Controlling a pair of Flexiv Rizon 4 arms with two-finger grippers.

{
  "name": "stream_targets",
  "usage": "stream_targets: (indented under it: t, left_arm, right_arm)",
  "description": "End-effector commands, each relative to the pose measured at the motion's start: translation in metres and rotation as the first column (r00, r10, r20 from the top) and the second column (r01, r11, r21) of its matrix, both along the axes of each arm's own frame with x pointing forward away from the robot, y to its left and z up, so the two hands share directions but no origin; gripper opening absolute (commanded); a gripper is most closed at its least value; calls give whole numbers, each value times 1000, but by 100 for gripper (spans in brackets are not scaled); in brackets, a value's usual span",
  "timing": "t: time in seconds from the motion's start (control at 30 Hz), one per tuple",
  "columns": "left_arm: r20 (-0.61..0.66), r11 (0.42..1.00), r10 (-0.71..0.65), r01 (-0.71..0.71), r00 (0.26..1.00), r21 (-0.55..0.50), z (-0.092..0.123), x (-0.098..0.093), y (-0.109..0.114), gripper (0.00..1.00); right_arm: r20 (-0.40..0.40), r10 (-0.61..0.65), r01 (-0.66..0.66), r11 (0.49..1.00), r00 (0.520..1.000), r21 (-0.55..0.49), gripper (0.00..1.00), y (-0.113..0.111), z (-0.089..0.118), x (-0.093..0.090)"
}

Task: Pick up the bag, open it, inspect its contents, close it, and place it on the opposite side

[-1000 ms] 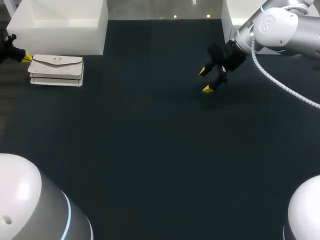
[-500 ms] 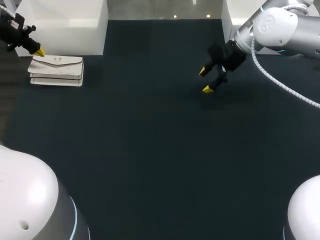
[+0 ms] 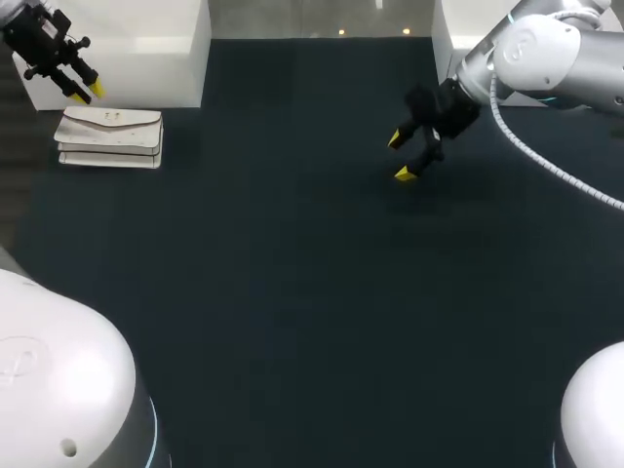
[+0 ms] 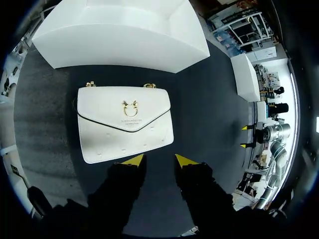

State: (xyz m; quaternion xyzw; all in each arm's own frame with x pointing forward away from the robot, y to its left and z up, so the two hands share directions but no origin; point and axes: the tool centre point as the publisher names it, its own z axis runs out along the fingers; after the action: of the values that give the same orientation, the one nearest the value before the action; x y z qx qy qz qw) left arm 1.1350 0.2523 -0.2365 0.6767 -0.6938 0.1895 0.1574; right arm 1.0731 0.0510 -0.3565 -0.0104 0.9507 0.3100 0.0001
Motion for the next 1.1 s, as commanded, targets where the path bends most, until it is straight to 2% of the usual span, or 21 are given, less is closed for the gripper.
stream_targets:
  t: [0.03,0.17,0.33,0.4,0.47,0.53,0.63,0.83,1.1]
  left_arm:
    - [29,998,15,-13,999,-58,6,-10,18,100]
    - [42,994,37,-32,998,-104,7,-10,33,89]
    - [36,989,70,-65,997,-129,4,-10,49,96]
    - [31,988,86,-81,996,-132,1,-11,55,95]
    - [25,985,101,-96,995,-145,-2,-12,62,89]
    - [16,982,113,-109,993,-156,-6,-13,69,75]
    - [6,979,128,-125,992,-162,-11,-14,78,65]
    - [-27,971,165,-168,986,-170,-25,-15,92,70]
    - [-59,960,179,-187,982,-207,-47,-10,101,63]
  right_arm:
    - [-3,2,-2,1000,1000,1,100,0,0,2]
    - [-3,2,-2,1000,1000,1,100,0,0,2]
    - [-3,2,-2,1000,1000,1,100,0,0,2]
    - [-3,2,-2,1000,1000,1,100,0,0,2]
    - [-3,2,-2,1000,1000,1,100,0,0,2]
    - [-3,2,-2,1000,1000,1,100,0,0,2]
    - [-3,2,-2,1000,1000,1,100,0,0,2]
    - [-3,2,-2,1000,1000,1,100,0,0,2]
    - [-3,2,-2,1000,1000,1,100,0,0,2]
